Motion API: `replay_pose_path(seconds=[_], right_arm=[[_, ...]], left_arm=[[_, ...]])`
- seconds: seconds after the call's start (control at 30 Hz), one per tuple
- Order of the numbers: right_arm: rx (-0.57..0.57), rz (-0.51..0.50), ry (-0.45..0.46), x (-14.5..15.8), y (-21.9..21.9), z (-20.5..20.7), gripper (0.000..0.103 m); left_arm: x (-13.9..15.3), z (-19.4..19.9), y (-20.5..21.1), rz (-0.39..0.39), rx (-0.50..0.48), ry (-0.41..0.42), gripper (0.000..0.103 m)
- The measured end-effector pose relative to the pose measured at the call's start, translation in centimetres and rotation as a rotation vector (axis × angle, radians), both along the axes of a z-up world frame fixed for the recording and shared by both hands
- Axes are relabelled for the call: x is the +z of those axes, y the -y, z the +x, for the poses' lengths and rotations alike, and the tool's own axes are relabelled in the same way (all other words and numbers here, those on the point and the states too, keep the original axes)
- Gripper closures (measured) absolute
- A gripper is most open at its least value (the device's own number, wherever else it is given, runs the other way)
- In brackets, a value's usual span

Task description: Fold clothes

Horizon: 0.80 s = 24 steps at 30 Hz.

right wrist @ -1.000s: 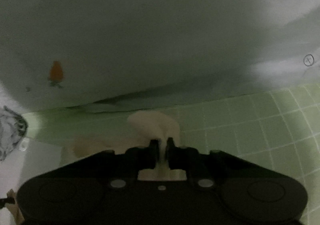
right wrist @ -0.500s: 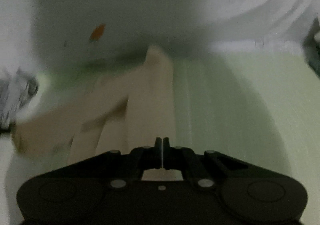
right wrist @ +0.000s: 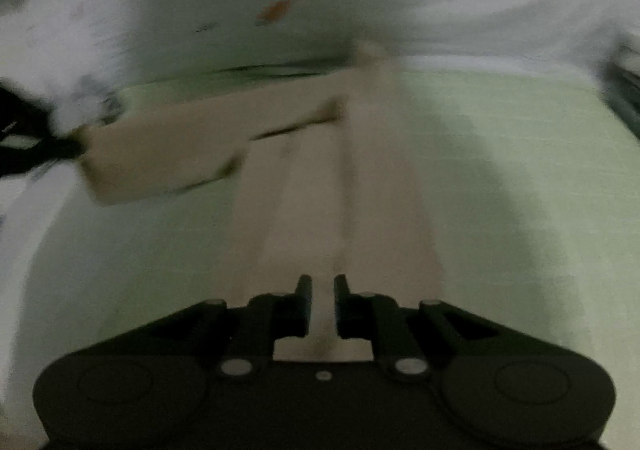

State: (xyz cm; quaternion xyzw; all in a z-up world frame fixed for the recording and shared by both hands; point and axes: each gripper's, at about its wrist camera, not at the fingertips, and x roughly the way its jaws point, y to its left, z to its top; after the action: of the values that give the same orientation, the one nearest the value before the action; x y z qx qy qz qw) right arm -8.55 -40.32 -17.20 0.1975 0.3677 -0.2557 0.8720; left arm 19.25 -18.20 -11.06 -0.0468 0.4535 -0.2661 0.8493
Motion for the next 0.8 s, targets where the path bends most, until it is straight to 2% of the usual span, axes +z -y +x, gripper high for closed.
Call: replay_pose_path(seconds=[0.1,0.23,0.27,0.3,0.33,0.37,0.47,0.53,0.63,0.7,0.77,0.8], right_arm=[[-0.062,0.051,-0.074,-1.5,0.2,-0.8,0.09],[0.033,0.036,-0.089,-1.3,-1.8,-1.2,0.09],[0.044,0.041,-0.083,-1.1,-1.9,-1.4,0.086],[0.03,0.055,-0.071,-1.1,-1.6,-1.6,0.076],[0.014,0.062,-0.064,-1.0,-1.2,-1.6,0.042],[-0.012,0.048,-0.067,-1.0,-0.7,-1.4,0.018],[-0.061,-0.003,-0.05,-0.2,0.2,-3.2,0.012],[-0.082,-0.015,-0.036,0.3,1.0,-4.4,0.001],[-0.108,-0.044,-0.028,0.9,2.2,-5.9,0.0],[-0.111,-0.056,-0.026,1.0,2.9,-6.4,0.0],[-0.109,-0.069,-0.025,1.2,3.6,-7.3,0.0],[-0.107,-0.076,-0.025,1.4,3.9,-7.9,0.0]], left_arm=[[0.1,-0.6,0.1,-0.003,-0.019,0.001,0.094],[0.2,-1.8,0.2,-0.019,-0.036,-0.007,0.094],[0.2,-2.2,0.2,-0.024,-0.043,-0.005,0.094],[0.3,-2.7,0.3,-0.029,-0.05,-0.004,0.094],[0.4,-3.2,0.4,-0.034,-0.057,-0.002,0.094],[0.6,-3.8,0.7,-0.04,-0.071,-0.001,0.094],[1.2,-6.4,2.0,-0.065,-0.14,-0.005,0.094],[1.3,-8.5,3.3,-0.099,-0.197,-0.038,0.094],[0.9,-12.4,6.1,-0.13,-0.292,-0.061,0.094],[0.4,-15.2,8.1,-0.096,-0.37,-0.057,0.092],[-0.5,-17.7,9.9,-0.043,-0.421,-0.069,0.086],[-1.0,-18.5,10.3,-0.026,-0.432,-0.087,0.078]])
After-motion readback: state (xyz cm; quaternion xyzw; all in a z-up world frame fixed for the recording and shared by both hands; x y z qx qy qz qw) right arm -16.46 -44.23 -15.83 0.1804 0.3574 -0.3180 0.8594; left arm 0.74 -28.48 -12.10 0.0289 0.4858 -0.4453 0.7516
